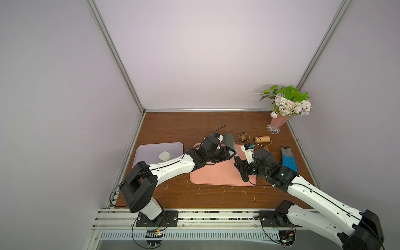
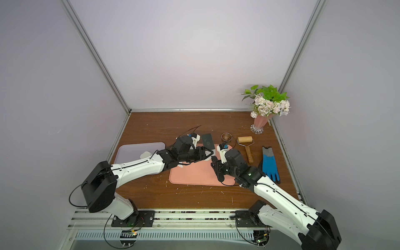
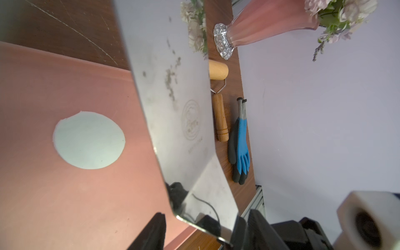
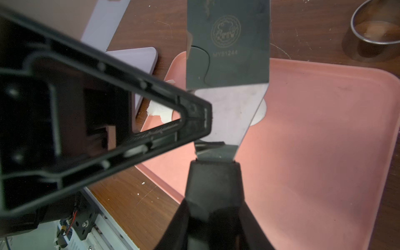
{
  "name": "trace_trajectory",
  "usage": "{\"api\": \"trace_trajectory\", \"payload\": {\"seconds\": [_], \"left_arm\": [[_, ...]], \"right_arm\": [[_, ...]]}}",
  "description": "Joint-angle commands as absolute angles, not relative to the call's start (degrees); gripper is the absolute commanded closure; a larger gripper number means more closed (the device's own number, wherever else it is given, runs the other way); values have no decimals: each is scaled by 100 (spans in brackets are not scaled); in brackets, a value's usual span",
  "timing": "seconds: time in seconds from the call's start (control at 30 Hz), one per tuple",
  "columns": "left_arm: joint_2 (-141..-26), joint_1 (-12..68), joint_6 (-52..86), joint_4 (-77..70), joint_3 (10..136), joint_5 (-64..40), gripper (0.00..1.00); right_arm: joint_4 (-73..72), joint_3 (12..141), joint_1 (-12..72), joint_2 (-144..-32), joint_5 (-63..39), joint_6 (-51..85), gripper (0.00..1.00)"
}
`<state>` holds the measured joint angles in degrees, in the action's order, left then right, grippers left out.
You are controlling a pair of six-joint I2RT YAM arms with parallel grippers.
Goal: Roll out the dumpling wrappers from the dough
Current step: Pick up the spatula from the center of the board.
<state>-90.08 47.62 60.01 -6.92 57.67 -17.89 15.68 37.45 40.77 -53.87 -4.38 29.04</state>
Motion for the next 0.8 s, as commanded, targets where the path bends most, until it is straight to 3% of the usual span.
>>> {"api": "trace_trajectory", "payload": {"seconds": [0.0, 0.17, 0.37, 0.53, 0.63, 0.77], "left_arm": [[-9057, 4812, 6215, -1176, 5734, -1925, 46], [-9218, 4818, 6572, -1746, 5584, -2190, 54], [-9342, 4902, 6750, -2021, 5522, -2280, 73], [-9299, 4896, 6956, -2283, 5343, -2276, 96], [-9294, 4889, 7184, -2586, 5197, -2327, 100], [-9297, 4846, 7642, -3185, 4919, -2406, 100]], "right_arm": [[1040, 4086, 4198, -5331, -344, 2920, 80], [977, 4078, 4370, -5328, -290, 2885, 80], [895, 4052, 4452, -5344, -266, 2883, 80], [936, 4043, 4456, -5266, -146, 2909, 78], [1029, 4025, 4460, -5195, -57, 2917, 68], [1136, 3901, 4456, -4955, 113, 2989, 44]]}}
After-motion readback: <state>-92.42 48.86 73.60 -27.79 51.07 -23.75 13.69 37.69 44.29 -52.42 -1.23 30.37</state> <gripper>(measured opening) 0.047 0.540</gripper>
